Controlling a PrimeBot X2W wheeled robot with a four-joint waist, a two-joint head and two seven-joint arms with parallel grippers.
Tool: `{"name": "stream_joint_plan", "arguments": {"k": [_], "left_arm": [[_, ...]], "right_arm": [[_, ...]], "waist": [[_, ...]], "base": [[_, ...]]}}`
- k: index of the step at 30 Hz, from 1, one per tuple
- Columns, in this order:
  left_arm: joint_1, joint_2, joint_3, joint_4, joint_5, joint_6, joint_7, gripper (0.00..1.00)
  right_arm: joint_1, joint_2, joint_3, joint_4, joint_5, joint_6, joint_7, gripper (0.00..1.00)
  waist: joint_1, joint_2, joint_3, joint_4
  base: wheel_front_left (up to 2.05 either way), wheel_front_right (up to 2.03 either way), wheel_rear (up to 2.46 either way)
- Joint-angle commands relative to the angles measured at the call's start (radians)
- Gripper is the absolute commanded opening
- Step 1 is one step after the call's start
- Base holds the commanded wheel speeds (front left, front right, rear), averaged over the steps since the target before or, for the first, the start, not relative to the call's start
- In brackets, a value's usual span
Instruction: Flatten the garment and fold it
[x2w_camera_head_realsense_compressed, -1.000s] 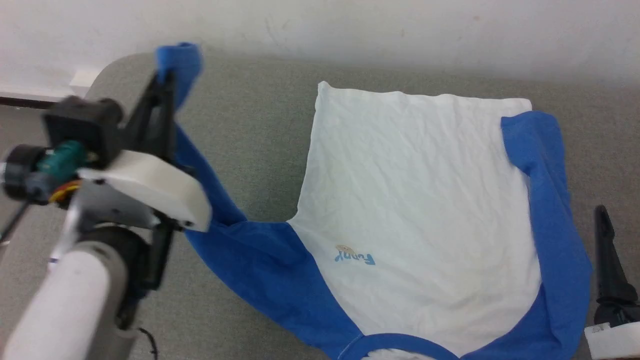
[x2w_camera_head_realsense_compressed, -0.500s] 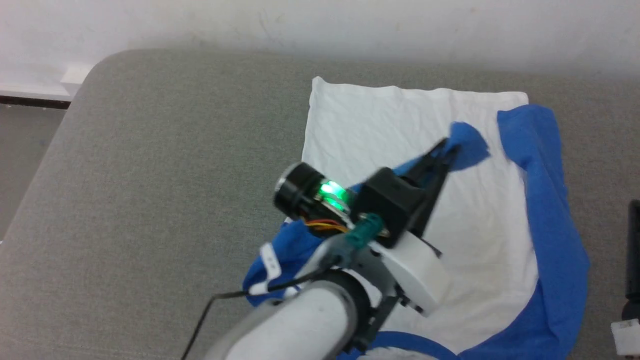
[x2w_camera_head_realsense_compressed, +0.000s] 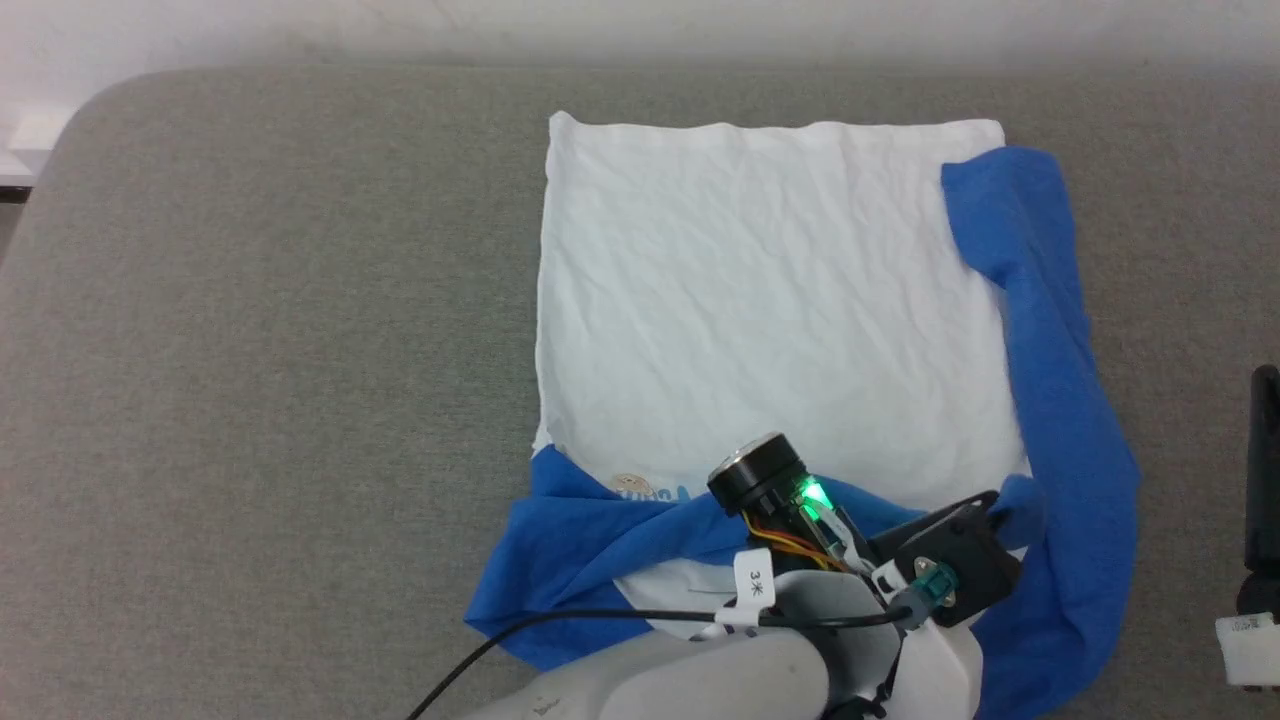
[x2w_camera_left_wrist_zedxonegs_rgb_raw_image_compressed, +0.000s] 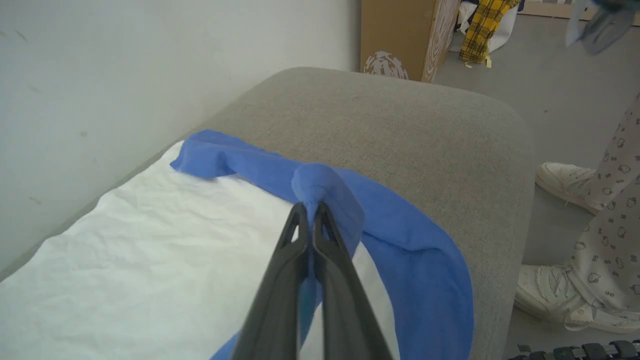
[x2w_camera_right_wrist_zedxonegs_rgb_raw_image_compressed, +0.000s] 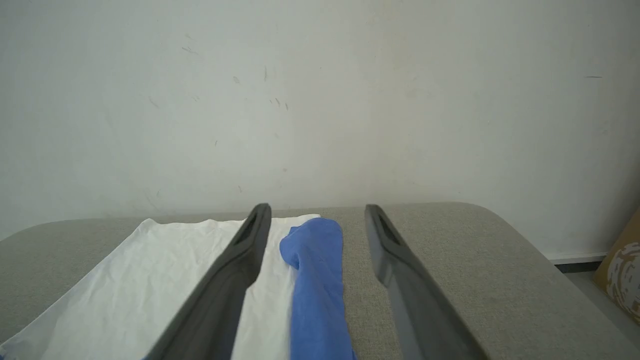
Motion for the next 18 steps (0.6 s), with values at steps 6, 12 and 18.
{"name": "stream_joint_plan", "arguments": {"k": [6,12,18], "left_arm": [[-0.009,-0.002,-0.055,0.127,-0.055,-0.019,0.02,0.0],[0.047,-0.002,-0.056,0.21,-0.075,-0.045,0.09,0.0],[0.063,-0.002,-0.056,0.24,-0.117,-0.027,0.144,0.75]], "right_arm": [[-0.031,-0.023,0.014,0.01,0.016,-0.001,-0.006,1.0],[-0.048,-0.035,0.033,0.021,0.022,-0.001,-0.004,1.0],[-0.057,-0.042,0.035,0.03,0.024,-0.001,-0.002,1.0]], "waist": [[-0.0001,-0.0001,0.087,-0.085],[-0.0001,-0.0001,0.112,-0.111],[-0.0001,-0.0001,0.116,-0.119]], "base": [[0.0,0.0,0.0],[0.0,0.0,0.0],[0.0,0.0,0.0]]}}
